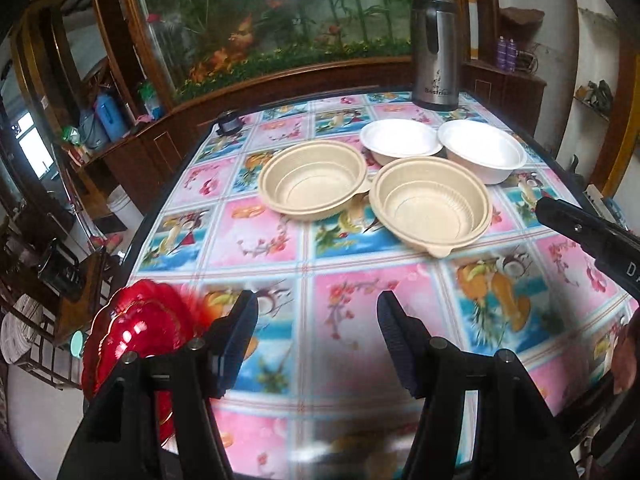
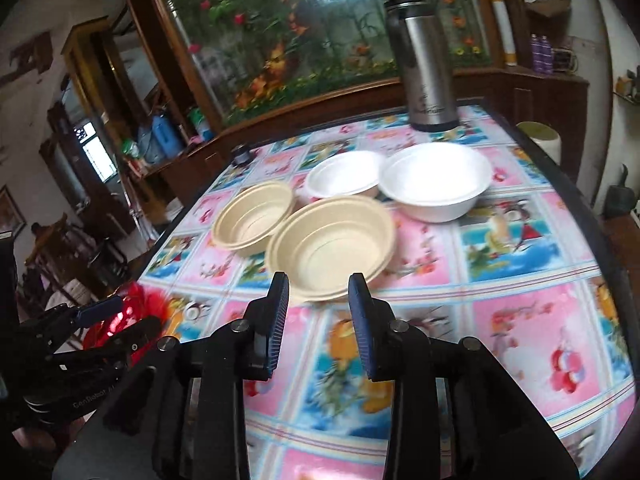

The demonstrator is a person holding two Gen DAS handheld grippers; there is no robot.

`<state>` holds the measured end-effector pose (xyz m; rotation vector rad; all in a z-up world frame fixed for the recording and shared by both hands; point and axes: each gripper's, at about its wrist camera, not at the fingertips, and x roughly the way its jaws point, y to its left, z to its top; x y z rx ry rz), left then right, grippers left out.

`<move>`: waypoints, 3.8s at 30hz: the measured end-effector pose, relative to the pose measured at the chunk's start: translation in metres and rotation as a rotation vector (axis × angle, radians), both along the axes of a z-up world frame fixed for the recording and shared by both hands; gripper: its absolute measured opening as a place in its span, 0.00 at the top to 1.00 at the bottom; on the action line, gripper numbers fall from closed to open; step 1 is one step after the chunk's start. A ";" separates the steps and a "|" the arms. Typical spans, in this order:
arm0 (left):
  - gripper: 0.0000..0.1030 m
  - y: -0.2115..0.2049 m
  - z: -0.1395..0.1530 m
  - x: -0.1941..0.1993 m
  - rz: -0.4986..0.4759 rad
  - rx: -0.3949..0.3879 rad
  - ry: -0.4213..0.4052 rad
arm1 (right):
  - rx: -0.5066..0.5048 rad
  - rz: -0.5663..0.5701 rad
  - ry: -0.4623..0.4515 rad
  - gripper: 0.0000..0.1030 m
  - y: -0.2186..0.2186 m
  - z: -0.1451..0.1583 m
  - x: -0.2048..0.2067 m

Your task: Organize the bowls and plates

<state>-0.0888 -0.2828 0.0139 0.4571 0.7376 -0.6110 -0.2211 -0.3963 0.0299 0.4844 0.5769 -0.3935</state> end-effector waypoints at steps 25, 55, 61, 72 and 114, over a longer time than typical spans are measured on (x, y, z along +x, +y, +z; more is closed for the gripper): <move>0.38 -0.050 -0.028 0.049 0.055 0.014 0.101 | 0.136 -0.098 -0.009 0.70 -0.078 -0.037 0.018; 0.35 -0.084 -0.042 0.105 0.220 -0.109 0.275 | 0.247 -0.097 -0.087 0.63 -0.094 -0.066 0.034; 0.35 -0.093 -0.051 0.107 0.229 -0.080 0.267 | 0.276 -0.111 -0.077 0.63 -0.100 -0.072 0.038; 0.34 -0.100 -0.062 0.110 0.225 -0.053 0.275 | 0.269 -0.087 -0.059 0.63 -0.092 -0.073 0.055; 0.26 -0.081 -0.067 0.110 0.279 0.008 0.295 | 0.289 -0.079 -0.042 0.63 -0.091 -0.073 0.057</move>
